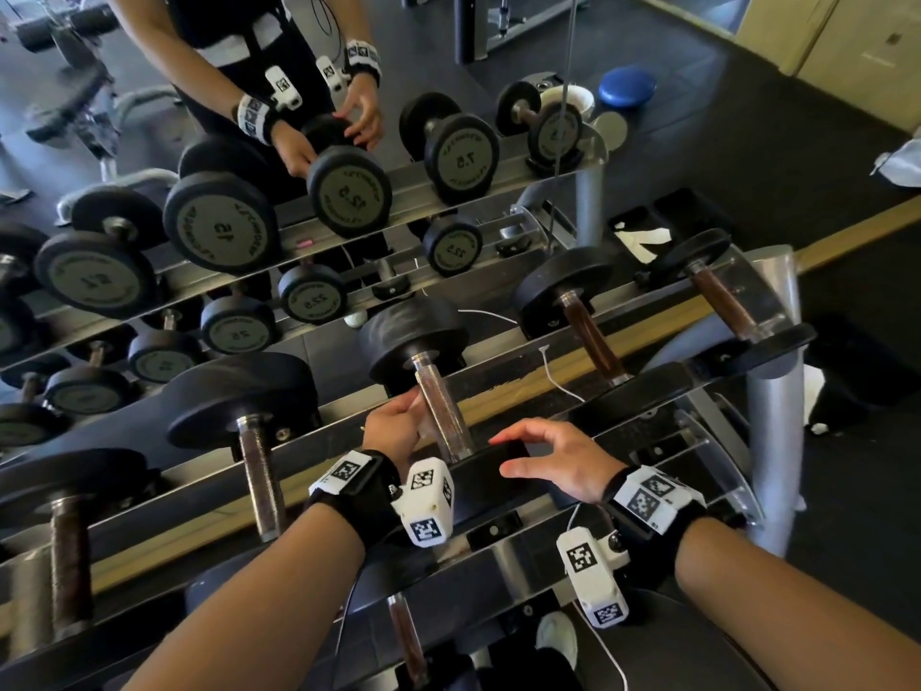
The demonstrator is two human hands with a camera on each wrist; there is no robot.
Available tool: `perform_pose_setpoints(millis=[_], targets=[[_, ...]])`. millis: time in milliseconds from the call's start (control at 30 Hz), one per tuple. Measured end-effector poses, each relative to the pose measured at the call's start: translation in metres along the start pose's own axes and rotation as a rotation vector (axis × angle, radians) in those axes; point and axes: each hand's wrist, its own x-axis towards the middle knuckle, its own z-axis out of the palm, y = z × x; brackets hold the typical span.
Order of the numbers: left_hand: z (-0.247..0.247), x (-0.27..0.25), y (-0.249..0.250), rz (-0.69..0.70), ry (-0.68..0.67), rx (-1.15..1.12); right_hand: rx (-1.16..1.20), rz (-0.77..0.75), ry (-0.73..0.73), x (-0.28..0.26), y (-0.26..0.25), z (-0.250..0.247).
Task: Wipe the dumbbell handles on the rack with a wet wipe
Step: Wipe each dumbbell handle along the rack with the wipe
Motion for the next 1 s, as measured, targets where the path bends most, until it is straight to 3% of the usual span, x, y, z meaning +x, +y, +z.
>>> perform_pose_setpoints(millis=[167, 333, 533, 700, 1000], targets=[[0.001, -0.019, -0.003, 0.014, -0.031, -0.039, 0.027, -0.008, 0.007, 0.001, -0.001, 0.000], [-0.018, -0.034, -0.005, -0.006, -0.171, 0.008, 0.042, -0.019, -0.015, 0.002, -0.002, -0.002], [-0.021, -0.036, -0.002, 0.198, -0.015, 0.201, 0.066, -0.014, 0.005, 0.002, -0.002, -0.001], [-0.011, -0.038, -0.012, 0.281, -0.120, 0.557, 0.163, -0.010, 0.015, 0.002, -0.001, 0.003], [-0.025, -0.062, 0.001, 0.212, -0.309, 0.538, 0.177, -0.019, 0.023, 0.002, 0.001, 0.004]])
